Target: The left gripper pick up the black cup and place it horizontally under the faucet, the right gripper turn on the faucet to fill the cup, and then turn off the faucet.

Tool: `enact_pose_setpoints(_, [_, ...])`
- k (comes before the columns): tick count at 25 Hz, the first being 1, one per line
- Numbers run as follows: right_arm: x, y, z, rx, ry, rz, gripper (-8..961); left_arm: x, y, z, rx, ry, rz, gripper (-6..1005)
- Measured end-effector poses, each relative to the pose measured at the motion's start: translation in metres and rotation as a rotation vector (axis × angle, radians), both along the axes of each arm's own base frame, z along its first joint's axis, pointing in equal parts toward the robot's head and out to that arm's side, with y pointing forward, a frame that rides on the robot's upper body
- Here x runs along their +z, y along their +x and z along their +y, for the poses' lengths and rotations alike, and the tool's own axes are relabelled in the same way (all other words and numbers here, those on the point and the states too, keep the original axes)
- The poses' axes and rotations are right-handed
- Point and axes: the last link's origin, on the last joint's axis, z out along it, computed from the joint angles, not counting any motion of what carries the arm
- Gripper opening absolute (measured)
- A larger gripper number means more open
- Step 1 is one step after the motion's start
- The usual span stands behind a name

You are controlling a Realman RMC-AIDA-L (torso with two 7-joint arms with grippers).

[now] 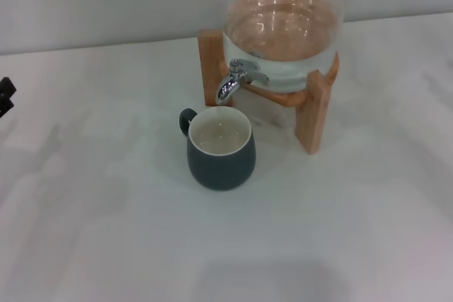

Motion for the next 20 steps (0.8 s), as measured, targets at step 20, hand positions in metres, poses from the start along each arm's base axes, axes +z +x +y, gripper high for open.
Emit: enact_pose_setpoints(20, [0.005, 0.028, -0.016, -0.006, 0.124, 0.071, 691, 0.002, -0.003, -0.002, 0.006, 0.007, -0.005, 890])
